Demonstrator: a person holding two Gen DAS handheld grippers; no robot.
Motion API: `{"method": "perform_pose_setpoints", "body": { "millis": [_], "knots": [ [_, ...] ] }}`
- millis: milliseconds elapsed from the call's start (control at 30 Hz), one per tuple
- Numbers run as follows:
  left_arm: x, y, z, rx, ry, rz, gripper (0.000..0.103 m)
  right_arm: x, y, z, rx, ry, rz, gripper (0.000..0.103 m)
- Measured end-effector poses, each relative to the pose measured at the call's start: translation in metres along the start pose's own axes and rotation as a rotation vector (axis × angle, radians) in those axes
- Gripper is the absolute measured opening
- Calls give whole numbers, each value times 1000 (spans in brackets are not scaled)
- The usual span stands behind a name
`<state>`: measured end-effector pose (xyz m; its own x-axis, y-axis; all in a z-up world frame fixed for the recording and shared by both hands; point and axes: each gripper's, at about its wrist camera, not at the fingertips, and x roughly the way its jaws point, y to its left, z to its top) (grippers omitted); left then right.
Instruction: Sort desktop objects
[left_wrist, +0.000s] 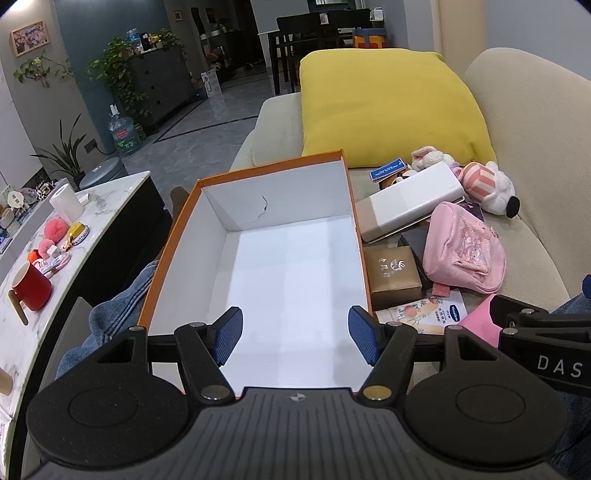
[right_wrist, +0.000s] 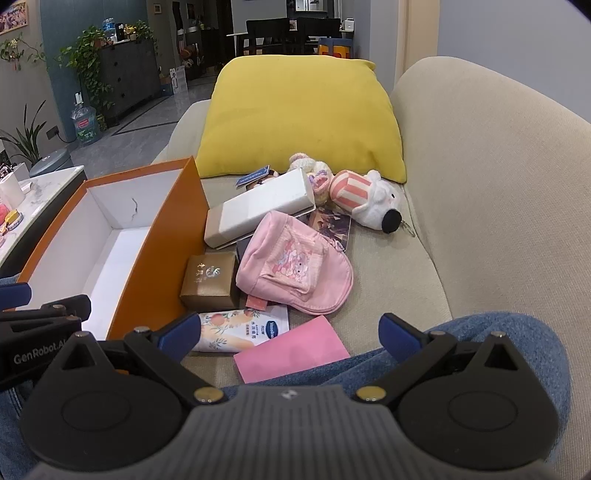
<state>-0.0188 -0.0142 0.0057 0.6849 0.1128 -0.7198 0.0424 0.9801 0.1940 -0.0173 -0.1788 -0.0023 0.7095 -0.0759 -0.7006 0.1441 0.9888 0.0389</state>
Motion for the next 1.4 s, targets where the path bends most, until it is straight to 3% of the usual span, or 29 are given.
{"method": "perform_pose_setpoints", "body": {
  "millis": [367, 567, 633, 700, 800, 967, 1100, 1400],
  "knots": [
    [5, -9, 12, 46, -9, -29, 75, 10, -6, 5, -5, 13, 4, 102],
    [12, -21, 34, 131, -31, -125, 75, 22, -19, 24, -31, 23, 36, 101],
    [18, -28, 41, 169, -23, -175, 75, 31, -26, 34, -56, 47, 69, 95],
    [26, -36, 48, 208, -8, -216, 75, 41, -32, 44, -79, 88, 102, 80],
    [39, -50, 59, 241, 17, -278, 75, 58, -49, 61, -81, 142, 140, 76],
    [68, -71, 82, 271, 63, -346, 75, 89, -73, 87, -125, 175, 116, 66],
    [93, -85, 98, 320, 104, -369, 75, 109, -83, 98, -114, 221, 155, 66],
    [124, -93, 114, 435, 155, -361, 71, 142, -59, 94, -213, 329, 267, 62]
  ]
}}
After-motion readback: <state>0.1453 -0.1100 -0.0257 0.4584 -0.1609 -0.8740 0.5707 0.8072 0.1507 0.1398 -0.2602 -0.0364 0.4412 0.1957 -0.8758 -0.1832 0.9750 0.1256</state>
